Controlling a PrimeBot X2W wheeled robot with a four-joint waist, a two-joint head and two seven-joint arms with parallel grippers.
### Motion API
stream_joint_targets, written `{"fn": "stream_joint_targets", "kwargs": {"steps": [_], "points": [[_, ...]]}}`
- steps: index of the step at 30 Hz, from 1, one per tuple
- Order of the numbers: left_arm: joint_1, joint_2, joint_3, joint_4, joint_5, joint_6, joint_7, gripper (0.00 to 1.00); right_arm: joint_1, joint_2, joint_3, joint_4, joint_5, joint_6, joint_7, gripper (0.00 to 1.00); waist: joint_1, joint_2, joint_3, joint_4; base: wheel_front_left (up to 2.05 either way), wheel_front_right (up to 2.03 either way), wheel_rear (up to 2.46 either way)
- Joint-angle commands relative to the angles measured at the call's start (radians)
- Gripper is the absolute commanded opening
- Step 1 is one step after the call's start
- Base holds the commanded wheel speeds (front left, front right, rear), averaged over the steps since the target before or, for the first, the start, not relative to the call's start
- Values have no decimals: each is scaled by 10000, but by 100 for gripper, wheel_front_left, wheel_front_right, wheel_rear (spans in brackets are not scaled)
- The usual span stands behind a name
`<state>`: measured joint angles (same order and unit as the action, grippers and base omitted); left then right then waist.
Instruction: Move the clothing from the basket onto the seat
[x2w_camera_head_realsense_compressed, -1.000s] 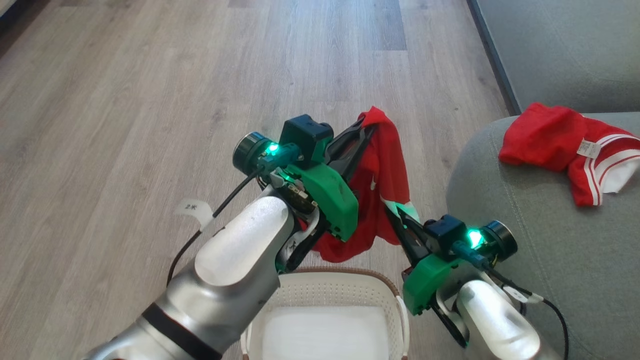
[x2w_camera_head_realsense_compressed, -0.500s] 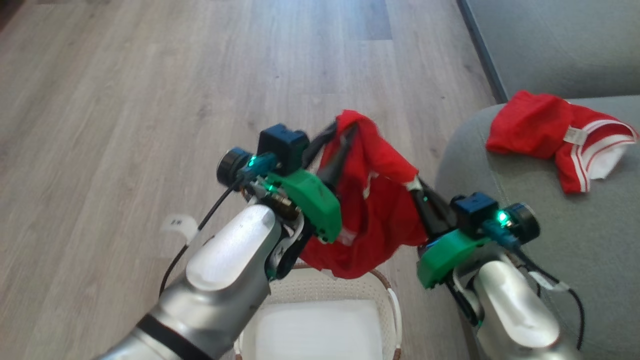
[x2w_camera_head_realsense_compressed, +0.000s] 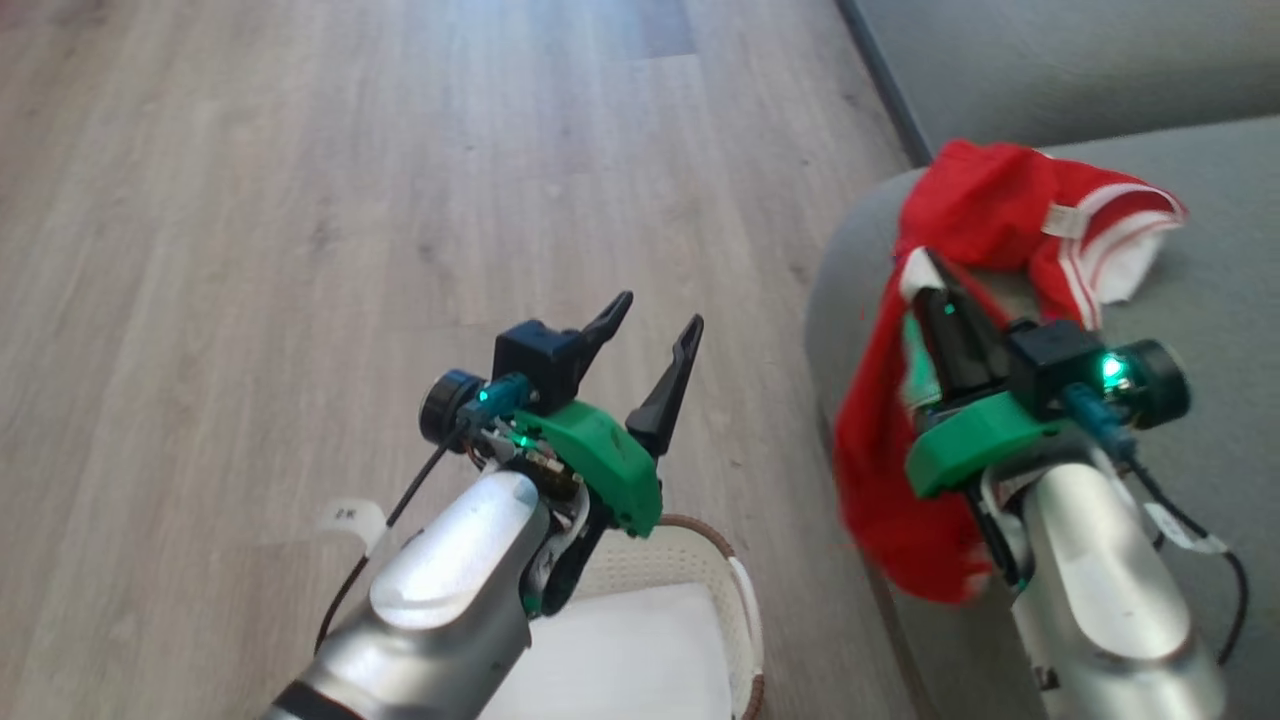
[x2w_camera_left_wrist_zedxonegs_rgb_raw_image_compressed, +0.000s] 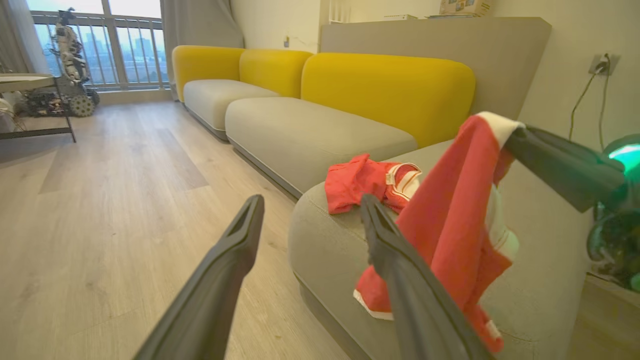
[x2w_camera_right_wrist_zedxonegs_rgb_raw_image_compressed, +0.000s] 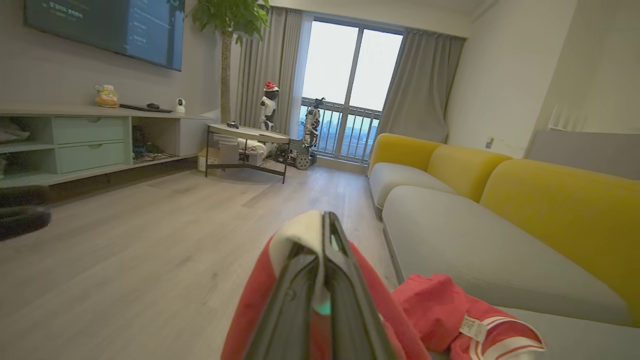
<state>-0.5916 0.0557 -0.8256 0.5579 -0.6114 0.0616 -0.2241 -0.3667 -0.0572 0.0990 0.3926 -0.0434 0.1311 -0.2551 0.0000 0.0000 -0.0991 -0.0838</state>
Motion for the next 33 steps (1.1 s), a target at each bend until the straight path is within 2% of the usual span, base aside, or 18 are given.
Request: {"fn": "stream_joint_targets", "kwargs": {"steps": [1, 11, 18, 23, 27, 33], "points": [[-350, 109, 332, -192, 38, 19, -144, 100, -479, -2, 29, -553, -132, -4, -67, 0, 0, 0, 63, -353, 0, 0, 0], [-37, 40, 130, 2, 140, 63, -296, 100, -393, -155, -514, -1359, -361, -4, -67, 0, 0, 0, 180, -1608, 0, 0, 0], [48, -14, 35, -30, 157, 125, -348, 100, -501, -282, -416, -1663, -280, -4, -17, 0, 0, 0, 348, -2309, 0, 0, 0], [99, -34, -21, -76, 180, 174, -366, 100, -625, -335, -353, -1705, -157, -4, 206, 0, 0, 0, 522, -2488, 0, 0, 0], [61, -43, 9, -116, 186, 199, -372, 100, -918, -371, -784, -1474, -150, -4, 450, 0, 0, 0, 716, -2474, 0, 0, 0], [44, -48, 172, -394, 374, 307, -375, 100, -2162, -936, -1015, -928, -153, -4, 709, 0, 0, 0, 1106, -2239, 0, 0, 0]]}}
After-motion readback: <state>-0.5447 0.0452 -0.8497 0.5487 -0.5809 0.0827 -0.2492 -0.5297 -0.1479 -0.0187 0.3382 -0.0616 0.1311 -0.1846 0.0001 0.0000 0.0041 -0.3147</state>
